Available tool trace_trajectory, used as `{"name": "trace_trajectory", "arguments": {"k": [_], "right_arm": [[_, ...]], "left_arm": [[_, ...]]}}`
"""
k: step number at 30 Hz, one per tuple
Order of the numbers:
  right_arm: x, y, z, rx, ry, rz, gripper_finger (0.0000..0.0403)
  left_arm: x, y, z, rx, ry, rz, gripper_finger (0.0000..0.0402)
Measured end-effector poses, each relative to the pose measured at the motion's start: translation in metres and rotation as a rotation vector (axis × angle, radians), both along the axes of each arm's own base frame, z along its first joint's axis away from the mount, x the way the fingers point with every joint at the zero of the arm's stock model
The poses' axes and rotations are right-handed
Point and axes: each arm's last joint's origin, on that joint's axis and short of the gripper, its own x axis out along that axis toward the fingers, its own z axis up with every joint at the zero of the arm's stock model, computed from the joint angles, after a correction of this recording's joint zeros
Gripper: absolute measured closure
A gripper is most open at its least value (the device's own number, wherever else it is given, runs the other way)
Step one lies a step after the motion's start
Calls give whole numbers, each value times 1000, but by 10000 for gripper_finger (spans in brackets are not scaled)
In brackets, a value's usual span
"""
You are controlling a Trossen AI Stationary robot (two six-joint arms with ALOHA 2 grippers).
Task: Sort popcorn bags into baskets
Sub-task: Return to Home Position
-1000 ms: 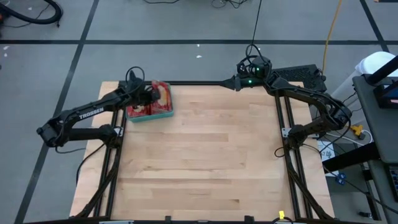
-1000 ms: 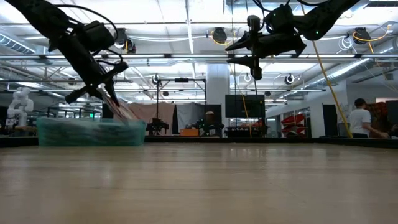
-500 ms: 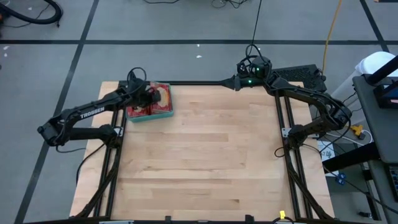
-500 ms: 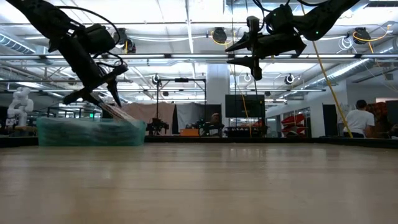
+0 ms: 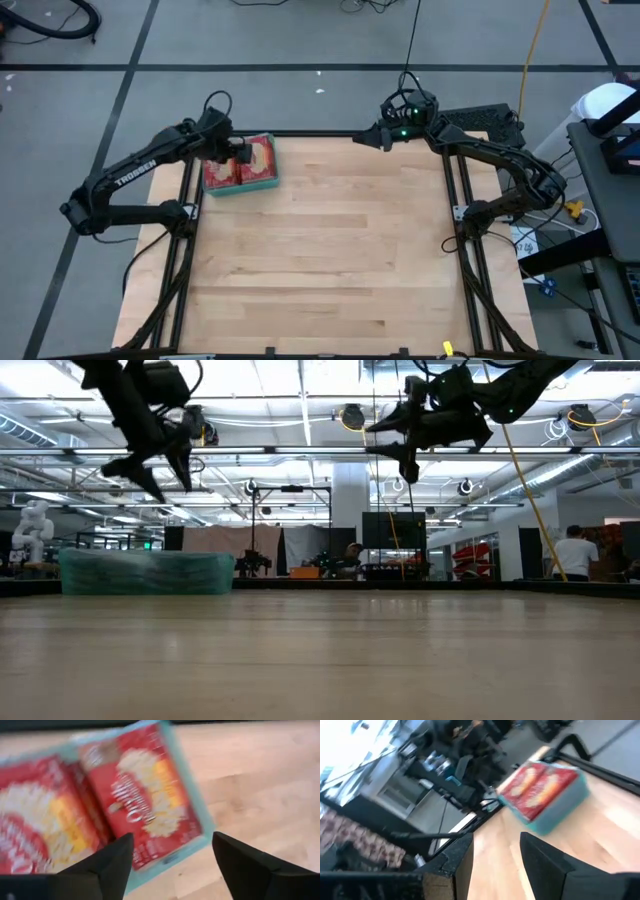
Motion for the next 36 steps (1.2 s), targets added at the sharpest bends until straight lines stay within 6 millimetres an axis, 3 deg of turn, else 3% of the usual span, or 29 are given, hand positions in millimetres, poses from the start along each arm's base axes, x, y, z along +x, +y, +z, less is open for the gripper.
{"name": "trace_trajectory", "arguments": {"k": [4,8,12,15,20,27,36], "right_arm": [[-2,14,14,-108,-49,78,261],[-6,33,34,-300,-107,75,310],[-8,53,47,-418,-129,60,383],[-8,68,50,-435,-115,62,394],[-10,93,52,-530,-50,63,401],[-9,120,49,-697,41,-31,402],[-7,145,-6,-747,42,-30,403]], "left_arm": [[5,-2,25,112,-16,-165,170],[5,-4,48,207,0,-276,230],[5,-9,61,324,-26,-366,304],[2,-24,71,425,-91,-451,375],[-7,-53,75,567,-207,-571,389],[2,-91,43,630,-356,-732,398],[8,-122,-19,573,-380,-723,400]]}}
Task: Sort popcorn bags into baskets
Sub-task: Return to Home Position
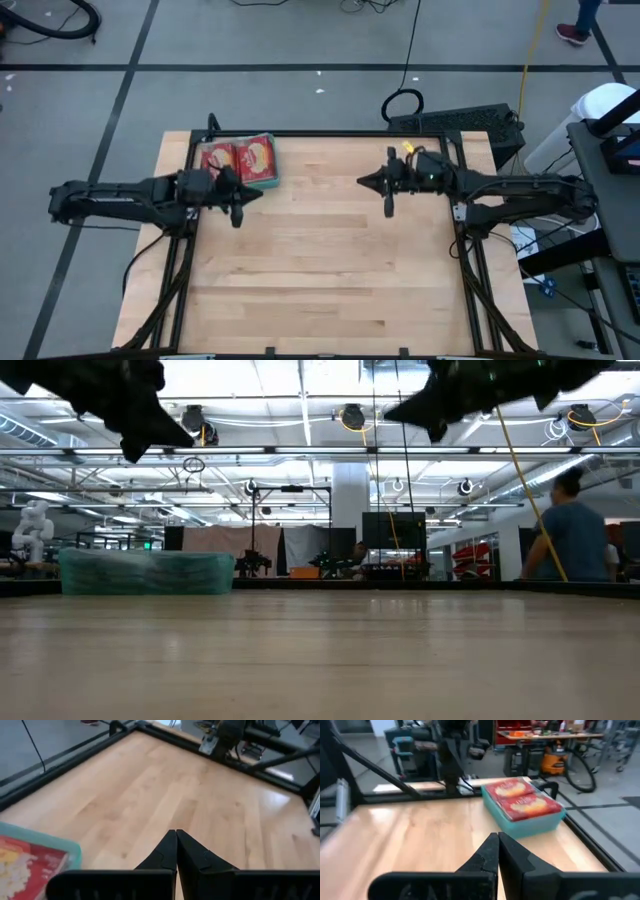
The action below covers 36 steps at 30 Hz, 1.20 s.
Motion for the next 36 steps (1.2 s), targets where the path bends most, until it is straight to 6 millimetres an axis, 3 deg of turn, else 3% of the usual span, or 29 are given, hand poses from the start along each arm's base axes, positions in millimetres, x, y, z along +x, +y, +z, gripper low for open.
{"name": "trace_trajectory", "arguments": {"k": [10,19,25,36], "right_arm": [[-28,7,-85,-35,-15,-32,403],[-64,13,-131,-42,-21,-80,403],[-75,15,-126,-38,-95,-88,403],[-91,18,-121,-91,-51,-103,403]], "left_arm": [[3,-14,-58,21,-64,-65,400],[-7,-19,-88,30,-70,-105,401],[-17,-20,-94,52,-106,-114,401],[-33,-19,-107,86,-194,-137,401]]}}
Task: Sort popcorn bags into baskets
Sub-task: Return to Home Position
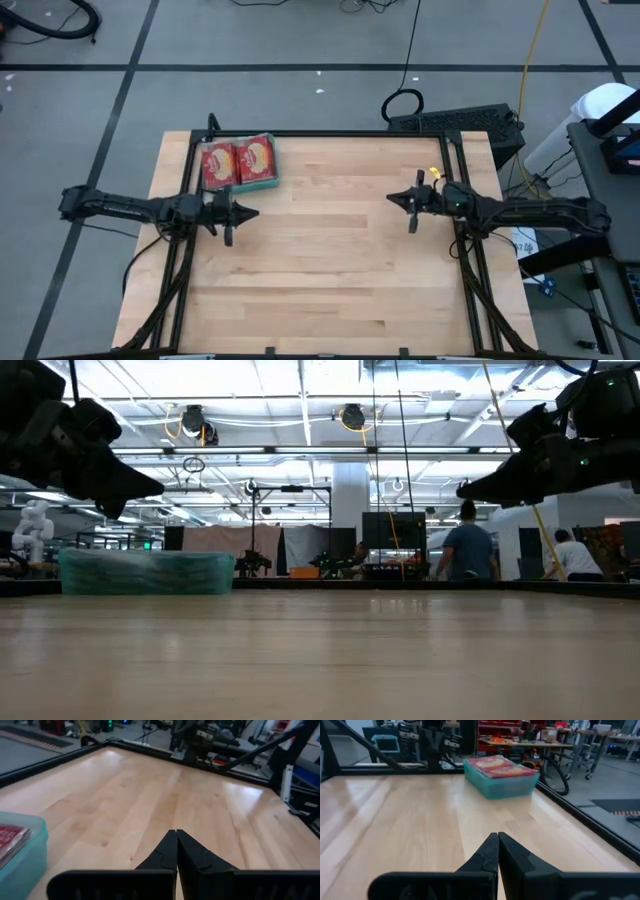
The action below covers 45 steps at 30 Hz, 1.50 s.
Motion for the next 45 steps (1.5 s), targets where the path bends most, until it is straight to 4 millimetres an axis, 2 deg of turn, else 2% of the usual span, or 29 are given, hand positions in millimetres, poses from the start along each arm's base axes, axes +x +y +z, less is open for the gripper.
{"name": "trace_trajectory", "arguments": {"k": [16,24,30,38,45], "right_arm": [[-24,5,14,-74,-100,5,403],[-39,7,18,-94,-164,-36,403],[-38,9,15,-59,-144,-22,403],[-35,22,12,21,-123,139,403],[-34,23,11,-28,-109,153,403]], "left_arm": [[-15,4,14,154,-149,2,400],[-16,7,15,184,-162,21,400],[-16,7,15,185,-158,20,399],[-16,7,15,184,-157,19,399],[-16,7,15,183,-157,19,399]]}}
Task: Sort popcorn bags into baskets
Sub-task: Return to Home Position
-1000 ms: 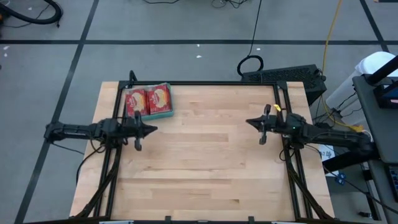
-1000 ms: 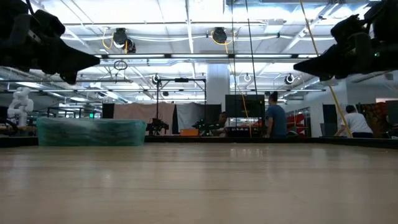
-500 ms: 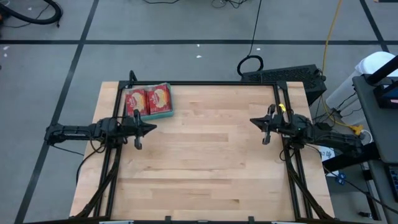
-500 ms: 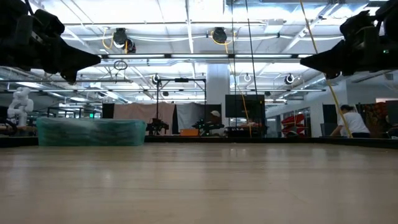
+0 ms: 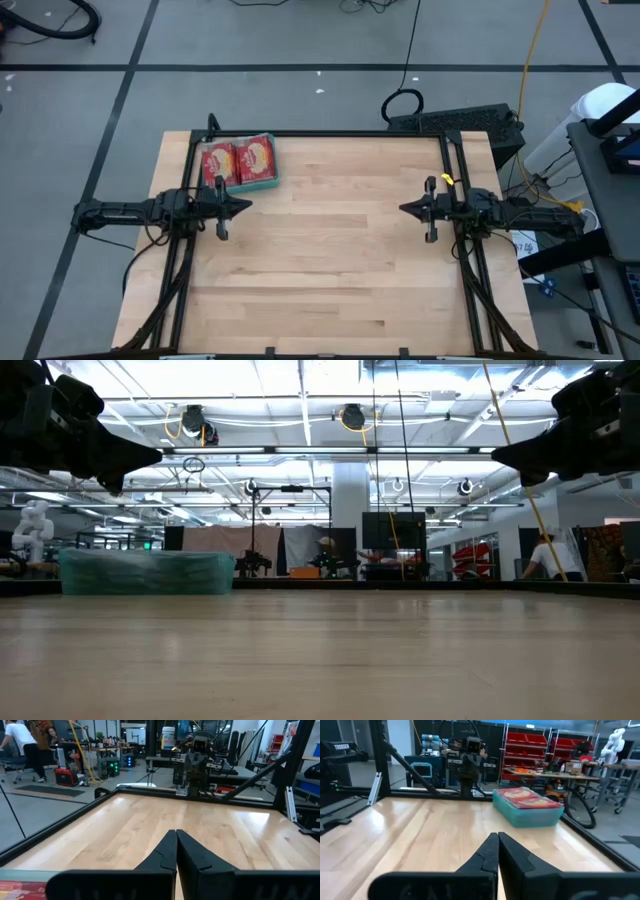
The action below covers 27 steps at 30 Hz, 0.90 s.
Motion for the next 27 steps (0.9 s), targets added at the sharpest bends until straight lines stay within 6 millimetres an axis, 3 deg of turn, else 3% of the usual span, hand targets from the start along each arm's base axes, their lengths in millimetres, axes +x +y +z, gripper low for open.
{"name": "trace_trajectory", "arguments": {"k": [27], "right_arm": [[0,0,2,-10,-16,0,403]], "left_arm": [[0,-1,1,17,-19,-51,395]]}}
